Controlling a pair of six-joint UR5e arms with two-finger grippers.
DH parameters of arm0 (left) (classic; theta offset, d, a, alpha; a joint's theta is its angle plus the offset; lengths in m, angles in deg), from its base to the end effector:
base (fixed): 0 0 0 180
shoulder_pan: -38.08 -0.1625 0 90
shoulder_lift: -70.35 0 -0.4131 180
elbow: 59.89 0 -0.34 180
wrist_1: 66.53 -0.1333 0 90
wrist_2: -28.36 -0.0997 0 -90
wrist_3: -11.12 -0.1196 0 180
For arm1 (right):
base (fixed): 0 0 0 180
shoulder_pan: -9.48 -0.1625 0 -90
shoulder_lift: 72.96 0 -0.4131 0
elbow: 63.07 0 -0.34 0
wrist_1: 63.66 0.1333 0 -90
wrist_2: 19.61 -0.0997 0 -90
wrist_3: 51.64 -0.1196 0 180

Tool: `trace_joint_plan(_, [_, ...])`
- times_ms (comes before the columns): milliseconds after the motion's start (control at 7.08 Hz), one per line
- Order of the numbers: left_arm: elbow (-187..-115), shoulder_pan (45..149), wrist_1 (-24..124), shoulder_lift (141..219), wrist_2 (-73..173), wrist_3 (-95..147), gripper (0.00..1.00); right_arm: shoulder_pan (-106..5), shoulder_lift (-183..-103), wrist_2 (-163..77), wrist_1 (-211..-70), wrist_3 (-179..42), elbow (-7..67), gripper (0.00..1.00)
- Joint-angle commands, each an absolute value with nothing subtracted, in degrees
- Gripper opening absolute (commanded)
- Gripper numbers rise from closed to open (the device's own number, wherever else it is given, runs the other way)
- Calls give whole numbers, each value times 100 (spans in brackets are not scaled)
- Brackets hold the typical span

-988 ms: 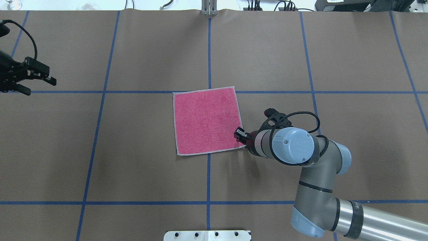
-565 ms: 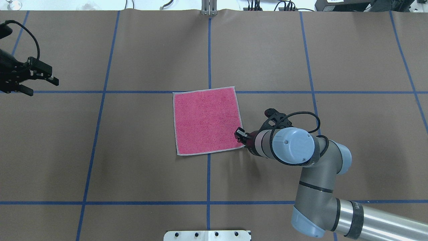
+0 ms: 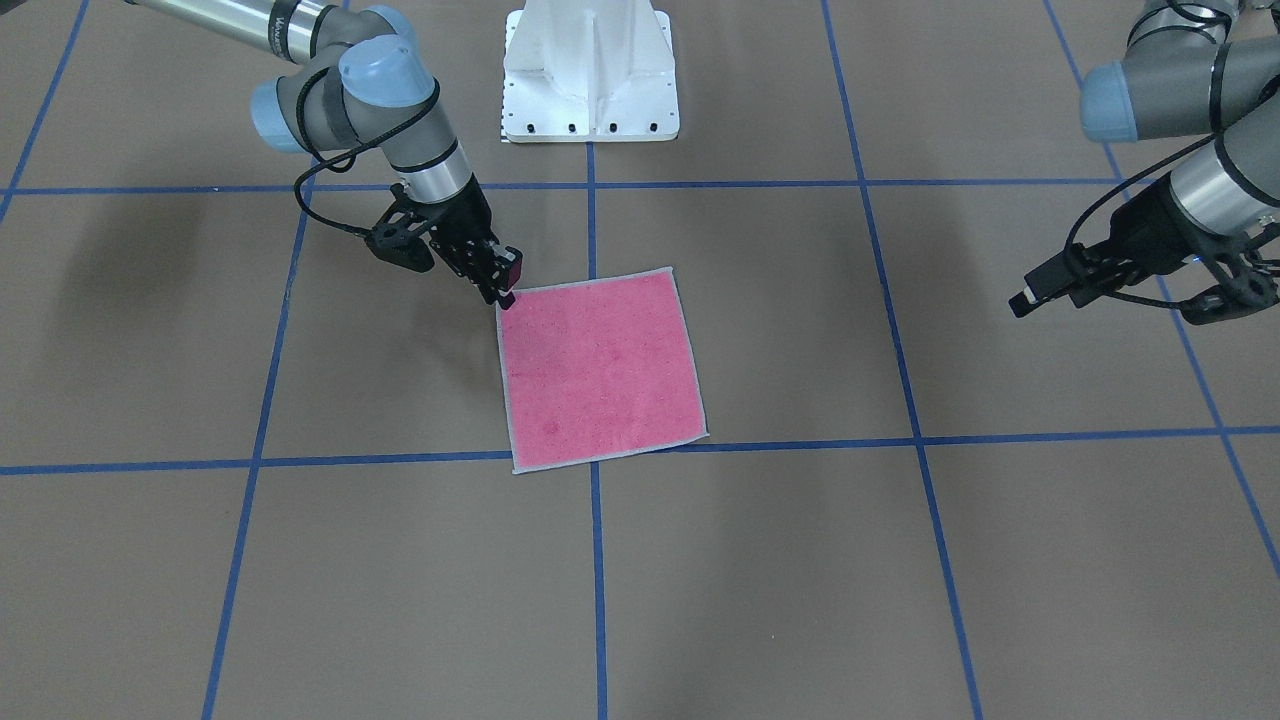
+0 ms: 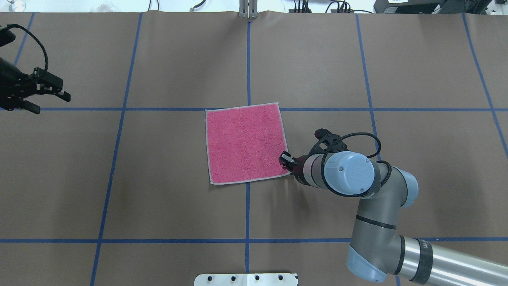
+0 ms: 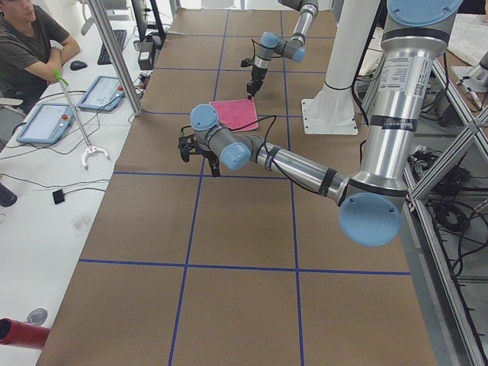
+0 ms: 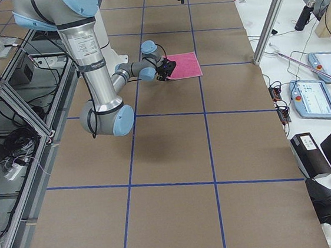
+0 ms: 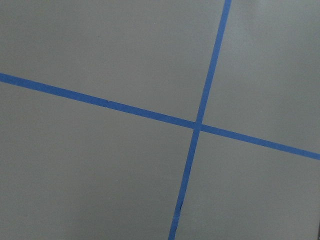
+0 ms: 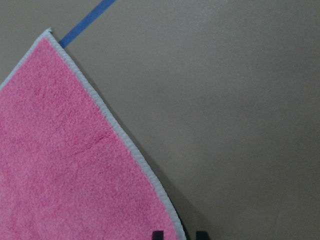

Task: Fold towel twice with both arms
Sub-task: 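Hold the right gripper at the towel corner while the left arm waits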

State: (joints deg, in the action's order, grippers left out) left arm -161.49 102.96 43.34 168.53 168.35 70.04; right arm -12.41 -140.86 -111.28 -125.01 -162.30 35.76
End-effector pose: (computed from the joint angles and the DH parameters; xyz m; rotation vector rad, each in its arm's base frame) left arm 0.1764 -0.4745 0.4519 -0.0792 1.0526 -0.2327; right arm -0.5089 -0.3444 0.3450 -0.0156 -1.0614 0.6582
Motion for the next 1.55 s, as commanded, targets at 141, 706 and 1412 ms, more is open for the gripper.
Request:
trace_joint_plan(141, [-16167,10286,4334,16853,16829,7019,100,-1232,-14090,-11058,-12501,-16229,3581,34])
trace_joint_plan(706, [-16176,10277,4334,16853,16829,7027,100,-1179,-14073,-11058,-12501,-16229,3598,34])
trace_joint_plan(1412, [-16185,10268,4334,16853,16820,7028,100,-1188,-14108,-11040,-12501,-16229,3668,26])
